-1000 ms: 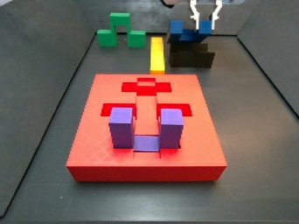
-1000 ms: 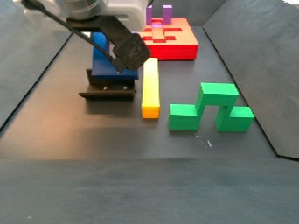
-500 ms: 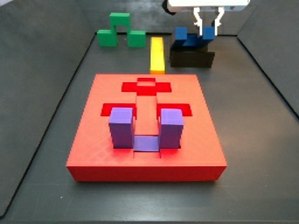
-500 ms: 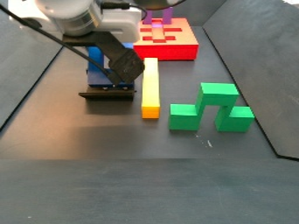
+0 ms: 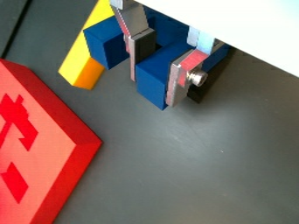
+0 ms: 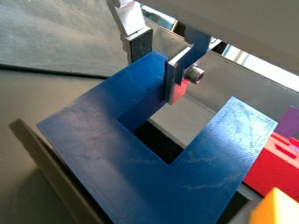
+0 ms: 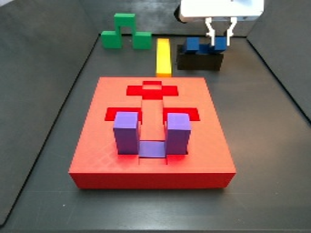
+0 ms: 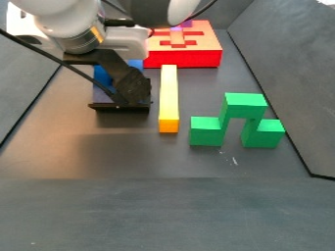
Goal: Pick up the blue object. Move up. Place the blue object on the fixture. Regrasp the blue object. Move to above the board. Insert the blue object.
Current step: Place the blue object on the fixture.
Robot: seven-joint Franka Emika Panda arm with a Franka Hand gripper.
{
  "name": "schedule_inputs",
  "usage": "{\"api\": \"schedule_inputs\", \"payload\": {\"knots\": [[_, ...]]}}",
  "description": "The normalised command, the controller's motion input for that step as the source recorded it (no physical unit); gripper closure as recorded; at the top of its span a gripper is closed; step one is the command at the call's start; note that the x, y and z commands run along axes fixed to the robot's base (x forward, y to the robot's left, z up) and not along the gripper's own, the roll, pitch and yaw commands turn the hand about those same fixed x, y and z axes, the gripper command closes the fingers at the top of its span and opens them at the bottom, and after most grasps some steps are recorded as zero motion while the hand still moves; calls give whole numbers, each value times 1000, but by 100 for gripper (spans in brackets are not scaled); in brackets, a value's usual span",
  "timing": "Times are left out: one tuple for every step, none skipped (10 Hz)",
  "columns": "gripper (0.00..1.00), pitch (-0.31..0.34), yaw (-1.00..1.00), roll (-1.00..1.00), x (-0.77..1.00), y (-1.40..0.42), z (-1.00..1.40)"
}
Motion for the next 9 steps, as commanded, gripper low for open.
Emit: {"api": "schedule_inputs", "payload": {"knots": [[100,-9,0,0,0,0,-23],[100,0,0,20,0,0,0],[100,0,0,0,-154,0,0],[100,-54,-54,0,-363,0,0],[100,-89,-69,0,-409,0,0],[100,-46,-60,0,-174,0,0],[100,0,0,14,0,0,0],[100,0,0,29,0,0,0],[100,0,0,0,0,0,0]]}}
